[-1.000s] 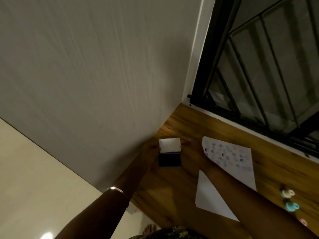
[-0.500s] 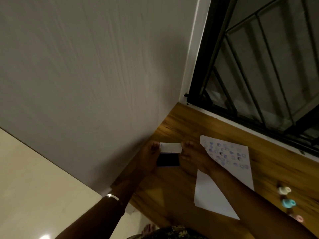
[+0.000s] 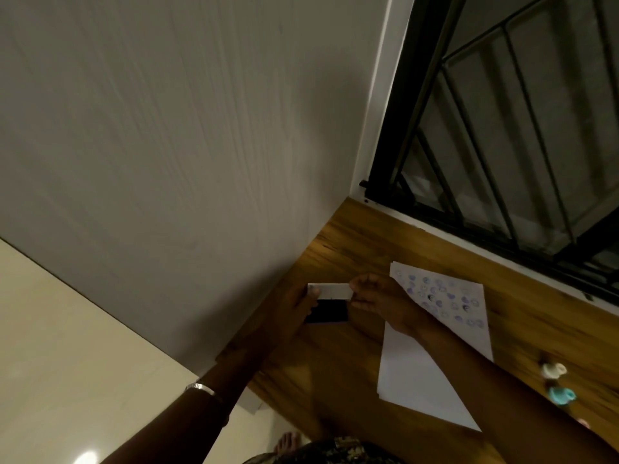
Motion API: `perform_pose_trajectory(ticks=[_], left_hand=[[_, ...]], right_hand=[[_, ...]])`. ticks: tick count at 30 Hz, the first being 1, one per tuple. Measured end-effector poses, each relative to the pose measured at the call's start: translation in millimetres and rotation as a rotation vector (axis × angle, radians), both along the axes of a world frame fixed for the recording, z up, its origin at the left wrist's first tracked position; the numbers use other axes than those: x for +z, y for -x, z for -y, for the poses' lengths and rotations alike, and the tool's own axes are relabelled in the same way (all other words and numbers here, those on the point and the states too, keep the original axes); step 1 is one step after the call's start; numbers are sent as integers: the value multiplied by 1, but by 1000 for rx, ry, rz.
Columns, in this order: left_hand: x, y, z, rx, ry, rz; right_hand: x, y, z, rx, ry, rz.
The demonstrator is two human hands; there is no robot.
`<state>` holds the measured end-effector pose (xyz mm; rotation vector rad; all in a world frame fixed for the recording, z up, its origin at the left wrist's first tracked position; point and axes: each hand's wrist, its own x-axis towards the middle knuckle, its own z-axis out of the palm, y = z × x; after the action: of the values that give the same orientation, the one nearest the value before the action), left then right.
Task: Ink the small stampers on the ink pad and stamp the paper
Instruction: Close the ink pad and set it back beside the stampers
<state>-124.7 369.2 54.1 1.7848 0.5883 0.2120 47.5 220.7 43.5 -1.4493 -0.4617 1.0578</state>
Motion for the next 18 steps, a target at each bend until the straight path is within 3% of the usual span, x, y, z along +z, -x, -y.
perform_pose_trajectory(ticks=[4,10,14,18], left_hand=[[-6,-2,-4,106,113,-30],[-25,-2,-17,50,173,-13],[-31,-5,-22,102,180,-27],[-33,-7,-25,20,78,-75]], right_hand=[[-1,1,0,18,-6,-1],[3,0,1,135,63,-53],[6,-3,-2,213,158,-170],[17,-2,0,308,180,-101]])
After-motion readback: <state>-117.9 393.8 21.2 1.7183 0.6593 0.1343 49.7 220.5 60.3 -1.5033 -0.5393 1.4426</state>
